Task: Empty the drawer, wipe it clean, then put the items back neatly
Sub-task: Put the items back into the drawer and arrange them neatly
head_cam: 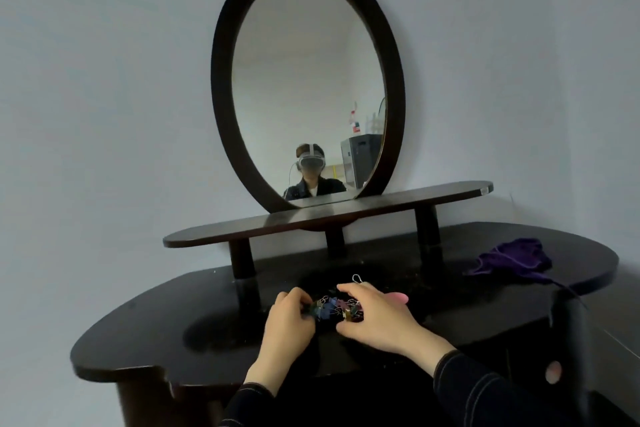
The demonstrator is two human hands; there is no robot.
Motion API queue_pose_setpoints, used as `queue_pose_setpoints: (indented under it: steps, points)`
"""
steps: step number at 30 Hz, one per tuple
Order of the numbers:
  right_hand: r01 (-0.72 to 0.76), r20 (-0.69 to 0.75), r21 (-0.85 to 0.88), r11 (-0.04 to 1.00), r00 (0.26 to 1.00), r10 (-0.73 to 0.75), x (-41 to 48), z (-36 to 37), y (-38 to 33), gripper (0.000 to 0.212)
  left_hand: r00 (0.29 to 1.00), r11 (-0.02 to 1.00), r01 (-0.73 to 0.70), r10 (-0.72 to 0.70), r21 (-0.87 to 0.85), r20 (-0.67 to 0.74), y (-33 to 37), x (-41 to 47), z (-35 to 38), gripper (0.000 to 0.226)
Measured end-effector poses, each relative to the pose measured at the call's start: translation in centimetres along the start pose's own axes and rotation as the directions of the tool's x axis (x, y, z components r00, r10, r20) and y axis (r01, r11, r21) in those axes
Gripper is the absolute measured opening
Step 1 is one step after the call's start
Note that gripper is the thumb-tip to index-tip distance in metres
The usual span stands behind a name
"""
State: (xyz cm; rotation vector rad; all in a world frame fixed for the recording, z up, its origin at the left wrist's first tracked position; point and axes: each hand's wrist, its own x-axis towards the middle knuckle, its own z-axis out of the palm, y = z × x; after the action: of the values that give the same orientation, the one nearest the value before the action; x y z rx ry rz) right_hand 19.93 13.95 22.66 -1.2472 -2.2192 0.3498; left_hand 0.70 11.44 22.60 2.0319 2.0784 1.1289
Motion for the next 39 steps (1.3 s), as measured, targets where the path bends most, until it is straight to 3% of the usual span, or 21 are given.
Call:
queue_pose_setpoints:
  steps: [5,8,12,18,22,27,33,39]
  points:
    - [-0.025,0.003,-0.266,0.964,1.0,0.027,2.3,1.6,-0.7,0.088,0.998,0.999,0.051,-0.052,-0.014,-0.048,-2.1,1.7,-0.3,0.017]
    - [-0.019,-0.02,-0.332,0.943,1.0,0.013,3.4,2.5,-1.1,0.078,0.999,0.999,0.017,-0.016,0.033,-0.039,-2.5,2.2,0.1,0.02]
    - [0.032,-0.079,-0.32,0.947,0.995,-0.06,3.8,2.9,-1.1,0.05,0.99,0.973,-0.135,0.139,0.189,-0.003,-2.0,2.2,0.6,0.039]
    - [0.052,-0.121,-0.274,0.96,0.989,-0.089,3.4,2.7,-1.0,0.034,0.951,0.908,-0.307,0.302,0.286,0.062,-1.3,1.6,1.0,0.031]
    - [0.047,-0.131,-0.153,0.987,0.989,-0.068,3.2,2.4,-0.7,0.021,0.934,0.888,-0.355,0.353,0.291,0.062,-1.3,1.5,1.0,0.033]
    - [-0.012,-0.075,0.245,0.969,0.997,0.032,3.1,1.5,-0.2,0.002,0.897,0.866,-0.441,0.428,0.236,0.108,-0.8,1.4,1.0,0.047]
    - [-0.073,-0.104,0.507,0.859,0.984,0.145,3.3,1.1,0.1,0.009,0.895,0.841,-0.445,0.427,0.307,0.126,-0.4,1.4,0.9,0.023]
    - [-0.1,-0.14,0.602,0.792,0.964,0.228,3.3,1.2,0.5,0.009,0.905,0.874,-0.426,0.418,0.235,0.084,-0.4,1.1,0.9,0.012]
